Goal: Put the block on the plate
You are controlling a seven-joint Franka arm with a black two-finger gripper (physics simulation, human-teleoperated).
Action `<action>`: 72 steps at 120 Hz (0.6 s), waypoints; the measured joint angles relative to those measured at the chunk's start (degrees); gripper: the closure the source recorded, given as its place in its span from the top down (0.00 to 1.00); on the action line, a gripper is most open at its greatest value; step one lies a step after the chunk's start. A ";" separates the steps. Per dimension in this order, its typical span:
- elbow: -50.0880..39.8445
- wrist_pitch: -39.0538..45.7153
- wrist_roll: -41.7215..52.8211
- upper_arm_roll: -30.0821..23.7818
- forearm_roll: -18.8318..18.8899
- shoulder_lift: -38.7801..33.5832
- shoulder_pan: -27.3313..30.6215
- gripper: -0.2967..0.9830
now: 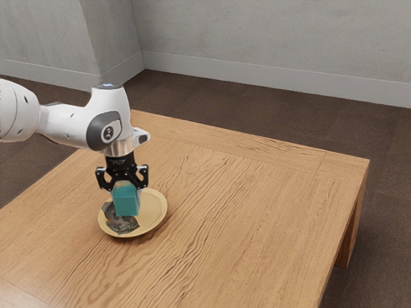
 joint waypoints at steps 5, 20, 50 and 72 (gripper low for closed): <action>0.04 0.28 0.25 0.00 -0.31 0.27 0.01 0.63; 0.13 0.84 0.91 0.00 -0.78 -0.24 0.04 0.69; 1.69 0.39 3.13 0.08 -0.27 -5.30 -1.62 0.74; 6.52 -3.22 6.12 0.09 3.42 -9.02 -4.12 0.76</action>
